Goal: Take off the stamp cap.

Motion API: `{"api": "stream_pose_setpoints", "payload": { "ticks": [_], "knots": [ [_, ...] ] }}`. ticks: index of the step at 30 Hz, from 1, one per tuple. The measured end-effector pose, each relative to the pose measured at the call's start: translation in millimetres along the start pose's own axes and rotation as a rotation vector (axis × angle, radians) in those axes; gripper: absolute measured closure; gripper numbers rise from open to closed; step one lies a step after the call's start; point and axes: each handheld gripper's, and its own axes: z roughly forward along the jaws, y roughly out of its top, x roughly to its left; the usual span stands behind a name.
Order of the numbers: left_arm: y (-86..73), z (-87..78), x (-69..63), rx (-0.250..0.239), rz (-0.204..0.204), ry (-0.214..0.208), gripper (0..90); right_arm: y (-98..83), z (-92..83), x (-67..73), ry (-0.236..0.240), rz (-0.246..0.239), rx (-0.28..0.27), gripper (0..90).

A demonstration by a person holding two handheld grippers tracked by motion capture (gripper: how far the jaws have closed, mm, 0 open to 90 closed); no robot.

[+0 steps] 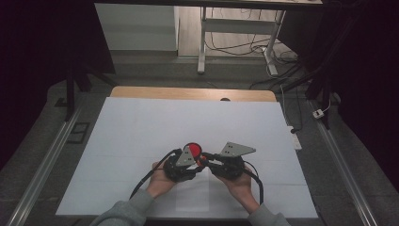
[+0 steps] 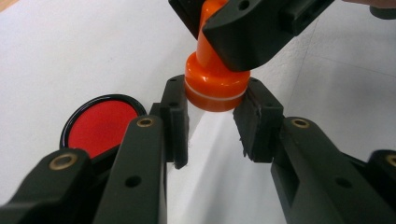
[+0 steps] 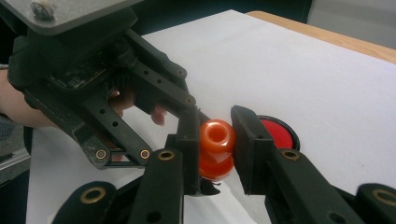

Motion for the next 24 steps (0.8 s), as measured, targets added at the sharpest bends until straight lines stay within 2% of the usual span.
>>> {"api": "stream_pose_setpoints", "payload": {
  "ticks": [5,6,7,8,10,12,15,24],
  "knots": [
    [0.9,-1.6,-1.4,0.005,0.016,0.011,65.9,0.5,-0.6,-0.5,0.008,0.005,-0.004,72.4],
    [1.0,-1.4,-2.0,0.015,0.025,0.018,65.9,0.6,-0.7,-0.4,0.010,0.006,-0.006,72.4],
    [0.0,1.1,-3.1,0.052,0.046,0.033,65.9,0.9,-1.5,-0.5,0.007,0.005,-0.013,72.4],
    [-2.5,3.6,-3.8,0.067,0.051,0.036,65.9,2.3,-5.3,-0.3,-0.037,0.002,-0.035,72.5],
    [-3.5,2.7,-2.6,0.022,0.001,-0.012,65.9,7.6,-14.9,-6.4,-0.036,0.014,-0.062,72.5],
    [1.5,-1.6,-5.2,0.003,0.023,0.007,65.9,8.9,-21.0,-8.1,-0.048,-0.007,-0.065,72.5],
    [3.0,-5.9,-5.0,-0.004,0.028,0.021,65.8,8.8,-21.2,-8.6,-0.040,-0.003,-0.063,72.5],
    [-2.4,-14.8,5.3,-0.014,-0.012,0.031,65.6,8.3,-21.4,-11.2,-0.034,0.013,-0.073,72.4]
  ]
}}
